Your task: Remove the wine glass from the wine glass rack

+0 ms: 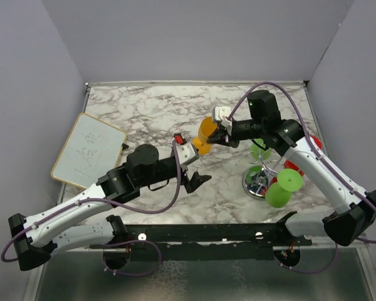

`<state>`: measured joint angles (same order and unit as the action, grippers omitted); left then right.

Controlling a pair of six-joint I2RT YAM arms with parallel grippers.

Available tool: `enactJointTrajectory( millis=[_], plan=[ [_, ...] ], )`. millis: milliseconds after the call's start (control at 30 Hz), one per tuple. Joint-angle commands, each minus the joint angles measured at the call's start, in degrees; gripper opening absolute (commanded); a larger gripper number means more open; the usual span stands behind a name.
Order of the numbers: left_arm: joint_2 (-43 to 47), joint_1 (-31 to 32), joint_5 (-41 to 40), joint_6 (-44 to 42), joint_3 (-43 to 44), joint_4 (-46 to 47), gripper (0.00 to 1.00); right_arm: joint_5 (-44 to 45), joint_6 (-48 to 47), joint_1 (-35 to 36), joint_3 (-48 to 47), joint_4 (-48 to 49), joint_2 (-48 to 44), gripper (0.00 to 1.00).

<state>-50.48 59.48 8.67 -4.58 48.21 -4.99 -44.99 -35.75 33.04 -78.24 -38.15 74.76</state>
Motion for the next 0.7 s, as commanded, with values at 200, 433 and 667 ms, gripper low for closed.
enactJointTrajectory(
  millis=[200,433,667],
  plan=[
    [-1.8,-25.8,15.1,24.6,10.6,-1.9,0.91,1.5,-20.8,1.1,5.9,0.2,-4.5,0.01],
    [-12.3,-29.4,10.7,26.7,23.8,-15.7,0.76,-2.4,-25.9,1.6,6.0,-2.8,-4.1,0.01],
    [-18.6,-28.7,7.5,23.3,31.6,-23.5,0.67,-1.7,-25.9,4.4,1.2,-6.6,1.1,0.01]
  ],
)
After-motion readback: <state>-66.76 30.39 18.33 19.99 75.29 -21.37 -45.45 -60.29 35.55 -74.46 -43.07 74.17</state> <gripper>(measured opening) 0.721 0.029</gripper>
